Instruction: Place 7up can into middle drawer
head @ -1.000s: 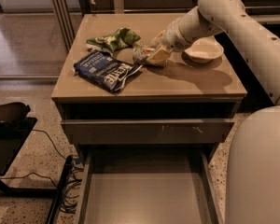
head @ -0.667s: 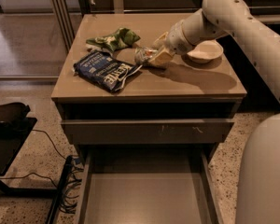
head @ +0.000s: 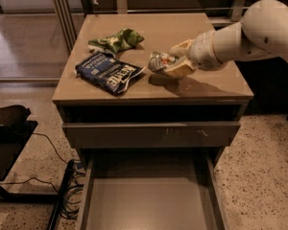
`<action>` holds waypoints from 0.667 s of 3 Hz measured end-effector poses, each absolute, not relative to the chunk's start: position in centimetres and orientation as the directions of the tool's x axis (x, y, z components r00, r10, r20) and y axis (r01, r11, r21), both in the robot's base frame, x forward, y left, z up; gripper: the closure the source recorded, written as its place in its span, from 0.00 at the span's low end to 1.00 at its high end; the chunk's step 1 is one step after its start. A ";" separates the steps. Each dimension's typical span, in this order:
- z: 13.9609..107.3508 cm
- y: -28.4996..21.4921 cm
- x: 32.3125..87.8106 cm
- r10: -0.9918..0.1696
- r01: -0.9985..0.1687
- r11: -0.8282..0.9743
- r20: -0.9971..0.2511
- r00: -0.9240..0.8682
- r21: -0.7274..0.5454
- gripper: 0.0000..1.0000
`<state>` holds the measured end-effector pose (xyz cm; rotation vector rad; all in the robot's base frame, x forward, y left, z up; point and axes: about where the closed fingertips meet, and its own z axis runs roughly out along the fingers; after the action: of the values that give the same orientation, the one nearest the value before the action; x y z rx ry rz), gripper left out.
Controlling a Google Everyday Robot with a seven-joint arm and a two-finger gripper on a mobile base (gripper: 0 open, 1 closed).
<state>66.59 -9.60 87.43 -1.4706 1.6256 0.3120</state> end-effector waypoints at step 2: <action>87.0 -11.6 54.6 -0.637 -0.869 0.305 -0.762 0.119 -0.391 1.00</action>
Offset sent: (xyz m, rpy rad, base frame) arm -0.1955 -0.0382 -0.0194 0.0525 -0.0469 -0.0605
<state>54.57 -11.63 86.99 -1.4097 1.5939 0.2973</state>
